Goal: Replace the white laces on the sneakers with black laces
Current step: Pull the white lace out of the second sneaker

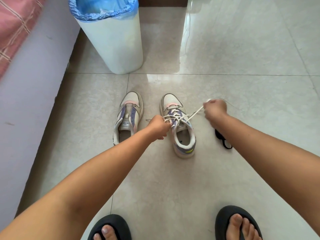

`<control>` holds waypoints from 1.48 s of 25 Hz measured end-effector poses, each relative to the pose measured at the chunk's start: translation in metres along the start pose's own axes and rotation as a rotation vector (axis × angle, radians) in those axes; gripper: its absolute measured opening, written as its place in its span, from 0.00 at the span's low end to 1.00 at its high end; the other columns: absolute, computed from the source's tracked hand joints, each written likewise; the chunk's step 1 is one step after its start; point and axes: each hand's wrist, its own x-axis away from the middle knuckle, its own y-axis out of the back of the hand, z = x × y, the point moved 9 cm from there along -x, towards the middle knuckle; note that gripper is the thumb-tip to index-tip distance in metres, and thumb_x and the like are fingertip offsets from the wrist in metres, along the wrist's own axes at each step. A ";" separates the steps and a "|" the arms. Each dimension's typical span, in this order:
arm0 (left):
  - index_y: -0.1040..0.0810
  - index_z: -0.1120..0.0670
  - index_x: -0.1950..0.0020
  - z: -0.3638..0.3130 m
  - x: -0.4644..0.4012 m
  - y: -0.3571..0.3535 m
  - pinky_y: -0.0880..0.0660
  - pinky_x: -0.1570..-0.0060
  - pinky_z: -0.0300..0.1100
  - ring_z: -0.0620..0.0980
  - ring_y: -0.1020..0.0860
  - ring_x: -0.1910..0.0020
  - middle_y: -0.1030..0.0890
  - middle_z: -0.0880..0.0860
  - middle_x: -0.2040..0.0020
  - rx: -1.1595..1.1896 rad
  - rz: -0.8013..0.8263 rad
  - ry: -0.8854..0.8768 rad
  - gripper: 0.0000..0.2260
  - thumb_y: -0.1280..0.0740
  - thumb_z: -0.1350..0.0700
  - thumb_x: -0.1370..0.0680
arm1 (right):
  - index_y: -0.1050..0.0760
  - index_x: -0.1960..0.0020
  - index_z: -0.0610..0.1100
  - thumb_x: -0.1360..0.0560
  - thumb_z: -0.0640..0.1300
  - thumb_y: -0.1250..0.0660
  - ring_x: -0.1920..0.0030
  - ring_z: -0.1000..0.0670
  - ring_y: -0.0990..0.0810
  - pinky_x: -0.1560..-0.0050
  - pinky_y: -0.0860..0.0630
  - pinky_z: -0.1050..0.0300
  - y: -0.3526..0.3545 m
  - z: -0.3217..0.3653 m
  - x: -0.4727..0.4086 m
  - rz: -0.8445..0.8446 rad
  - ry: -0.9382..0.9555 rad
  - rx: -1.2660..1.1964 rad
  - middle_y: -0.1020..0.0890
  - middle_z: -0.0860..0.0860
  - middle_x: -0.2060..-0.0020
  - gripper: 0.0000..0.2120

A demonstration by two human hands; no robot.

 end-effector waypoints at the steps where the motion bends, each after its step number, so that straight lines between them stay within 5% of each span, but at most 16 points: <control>1: 0.30 0.56 0.62 0.000 0.000 -0.002 0.30 0.71 0.38 0.48 0.28 0.71 0.27 0.54 0.65 -0.011 0.010 -0.004 0.11 0.38 0.56 0.21 | 0.27 0.57 0.41 0.22 0.42 0.37 0.62 0.48 0.26 0.62 0.30 0.56 0.021 0.011 -0.008 -0.144 0.053 -0.032 0.24 0.47 0.61 0.06; 3: 0.30 0.56 0.63 0.001 0.002 -0.005 0.30 0.72 0.37 0.47 0.28 0.71 0.26 0.53 0.65 -0.056 0.024 -0.008 0.12 0.38 0.56 0.20 | 0.33 0.53 0.44 0.20 0.43 0.42 0.57 0.48 0.24 0.54 0.27 0.53 0.051 0.029 -0.019 -0.300 0.153 -0.141 0.22 0.46 0.54 0.03; 6: 0.28 0.58 0.61 0.002 0.004 -0.007 0.29 0.71 0.38 0.47 0.26 0.70 0.23 0.56 0.60 -0.091 0.024 -0.003 0.10 0.39 0.55 0.20 | 0.37 0.50 0.44 0.20 0.43 0.41 0.63 0.49 0.23 0.59 0.22 0.52 0.046 0.040 -0.026 -0.130 0.173 -0.194 0.24 0.44 0.54 0.05; 9: 0.27 0.60 0.54 0.002 0.006 -0.008 0.27 0.70 0.38 0.47 0.25 0.69 0.23 0.55 0.61 -0.069 0.034 -0.001 0.09 0.39 0.55 0.20 | 0.39 0.35 0.40 0.23 0.51 0.35 0.52 0.44 0.23 0.50 0.25 0.49 0.002 0.015 0.000 0.204 0.208 0.387 0.26 0.44 0.49 0.24; 12: 0.27 0.58 0.57 0.002 0.006 -0.011 0.28 0.70 0.38 0.47 0.26 0.70 0.26 0.51 0.65 -0.001 0.084 -0.018 0.10 0.39 0.53 0.20 | 0.34 0.33 0.43 0.24 0.51 0.34 0.43 0.44 0.25 0.45 0.30 0.53 -0.041 -0.005 0.045 0.462 0.454 0.730 0.25 0.44 0.43 0.24; 15: 0.28 0.56 0.61 0.002 0.009 -0.015 0.29 0.68 0.38 0.46 0.26 0.70 0.27 0.51 0.66 0.076 0.158 -0.013 0.12 0.38 0.53 0.20 | 0.30 0.37 0.45 0.24 0.48 0.35 0.43 0.44 0.27 0.46 0.30 0.52 -0.049 0.004 0.050 0.428 0.638 0.856 0.26 0.44 0.43 0.17; 17: 0.26 0.58 0.56 -0.001 0.007 -0.006 0.29 0.64 0.40 0.50 0.24 0.66 0.24 0.53 0.62 -0.186 0.143 -0.063 0.11 0.39 0.52 0.19 | 0.28 0.39 0.44 0.23 0.45 0.37 0.44 0.43 0.26 0.49 0.29 0.51 -0.044 0.011 0.043 0.384 0.684 0.884 0.25 0.44 0.45 0.13; 21: 0.27 0.56 0.40 -0.019 0.009 0.019 0.32 0.52 0.44 0.55 0.23 0.43 0.23 0.55 0.42 -1.154 -0.172 -0.266 0.10 0.40 0.60 0.21 | 0.28 0.38 0.45 0.23 0.40 0.40 0.41 0.41 0.28 0.49 0.29 0.50 -0.037 0.012 0.034 0.305 0.732 0.999 0.25 0.44 0.43 0.15; 24: 0.30 0.57 0.41 -0.037 0.019 0.011 0.31 0.59 0.46 0.58 0.23 0.49 0.26 0.57 0.45 -1.083 -0.344 -0.539 0.10 0.42 0.59 0.22 | 0.28 0.38 0.43 0.24 0.39 0.39 0.42 0.39 0.29 0.47 0.29 0.48 -0.037 0.007 0.032 0.309 0.751 0.969 0.25 0.43 0.43 0.15; 26: 0.24 0.58 0.54 -0.056 0.038 -0.004 0.30 0.69 0.44 0.58 0.22 0.62 0.24 0.57 0.57 -0.967 -0.450 -0.839 0.11 0.42 0.54 0.26 | 0.28 0.38 0.43 0.25 0.39 0.39 0.43 0.38 0.29 0.47 0.29 0.47 -0.038 0.003 0.031 0.308 0.745 0.940 0.25 0.42 0.43 0.15; 29: 0.23 0.58 0.66 -0.063 0.045 -0.035 0.31 0.75 0.39 0.55 0.23 0.71 0.24 0.56 0.67 -0.940 -0.424 -0.994 0.08 0.30 0.53 0.33 | 0.28 0.39 0.43 0.25 0.39 0.39 0.44 0.39 0.29 0.48 0.28 0.47 -0.038 0.002 0.032 0.297 0.742 0.912 0.25 0.43 0.45 0.15; 32: 0.22 0.60 0.52 -0.065 0.032 -0.038 0.29 0.60 0.46 0.58 0.22 0.52 0.22 0.57 0.52 -0.900 -0.256 -0.770 0.06 0.32 0.58 0.25 | 0.28 0.40 0.43 0.25 0.39 0.39 0.44 0.39 0.29 0.48 0.28 0.46 -0.039 0.002 0.033 0.311 0.752 0.915 0.25 0.43 0.45 0.14; 34: 0.25 0.56 0.41 -0.042 0.022 -0.037 0.32 0.53 0.45 0.55 0.26 0.42 0.24 0.54 0.42 -1.132 -0.096 -0.556 0.10 0.40 0.59 0.21 | 0.28 0.39 0.43 0.25 0.39 0.39 0.44 0.39 0.29 0.48 0.28 0.46 -0.037 0.002 0.031 0.312 0.743 0.916 0.25 0.43 0.45 0.14; 37: 0.29 0.57 0.34 0.018 0.028 -0.028 0.28 0.48 0.44 0.55 0.25 0.39 0.25 0.52 0.36 -1.488 0.229 -0.198 0.15 0.40 0.61 0.21 | 0.29 0.38 0.42 0.24 0.38 0.40 0.45 0.39 0.29 0.49 0.28 0.45 -0.038 0.000 0.033 0.297 0.751 0.929 0.25 0.43 0.44 0.15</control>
